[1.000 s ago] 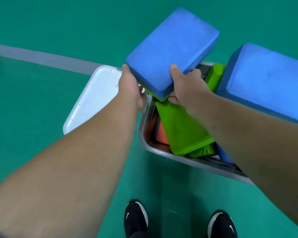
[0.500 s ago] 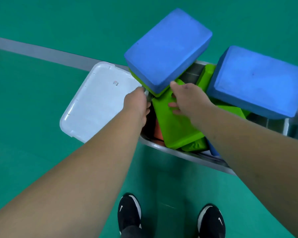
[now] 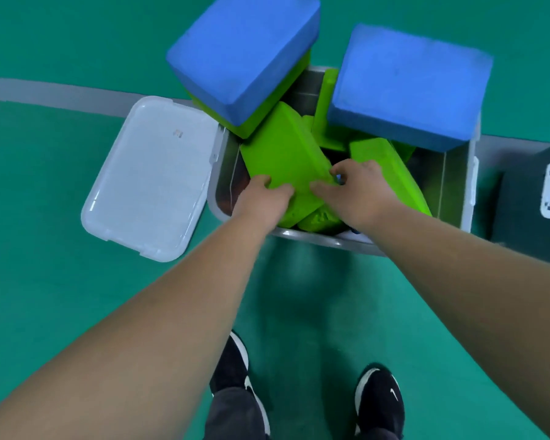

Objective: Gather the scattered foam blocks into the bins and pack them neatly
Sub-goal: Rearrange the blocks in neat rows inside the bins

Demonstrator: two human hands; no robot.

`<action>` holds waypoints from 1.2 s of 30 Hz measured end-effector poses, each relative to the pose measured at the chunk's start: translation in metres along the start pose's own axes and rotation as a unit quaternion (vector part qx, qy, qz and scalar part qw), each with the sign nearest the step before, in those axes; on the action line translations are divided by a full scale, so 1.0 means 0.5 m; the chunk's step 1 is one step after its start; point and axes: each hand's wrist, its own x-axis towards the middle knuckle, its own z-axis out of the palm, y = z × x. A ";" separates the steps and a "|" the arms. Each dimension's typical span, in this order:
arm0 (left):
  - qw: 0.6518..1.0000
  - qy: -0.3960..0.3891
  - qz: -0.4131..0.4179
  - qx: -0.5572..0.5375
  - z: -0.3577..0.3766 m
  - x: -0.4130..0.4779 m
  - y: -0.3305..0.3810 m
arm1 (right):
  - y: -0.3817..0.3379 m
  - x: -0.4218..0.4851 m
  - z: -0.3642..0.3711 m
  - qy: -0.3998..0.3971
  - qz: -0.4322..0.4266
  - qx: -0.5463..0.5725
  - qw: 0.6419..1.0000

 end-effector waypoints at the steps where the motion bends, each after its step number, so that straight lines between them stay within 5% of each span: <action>1: 1.000 0.001 0.003 -0.016 0.007 -0.005 0.004 | 0.000 -0.004 0.005 0.001 -0.001 0.007 1.000; 10: 0.972 0.079 -0.022 -0.222 0.062 -0.104 0.015 | -0.010 -0.053 -0.061 0.036 0.015 0.186 0.982; 15: 0.980 0.109 0.000 -0.166 0.065 -0.170 0.026 | -0.008 -0.103 -0.094 0.099 -0.028 0.222 0.970; 22: 0.972 0.122 0.203 -0.008 0.015 -0.190 0.018 | 0.000 -0.125 -0.110 0.086 -0.158 0.146 0.973; 28: 0.926 0.214 0.267 0.159 0.002 -0.171 0.014 | 0.002 -0.098 -0.094 0.102 -0.166 0.148 0.970; 36: 0.852 0.199 0.469 0.124 -0.025 -0.110 0.067 | 0.011 -0.046 -0.049 0.235 -0.206 0.171 0.934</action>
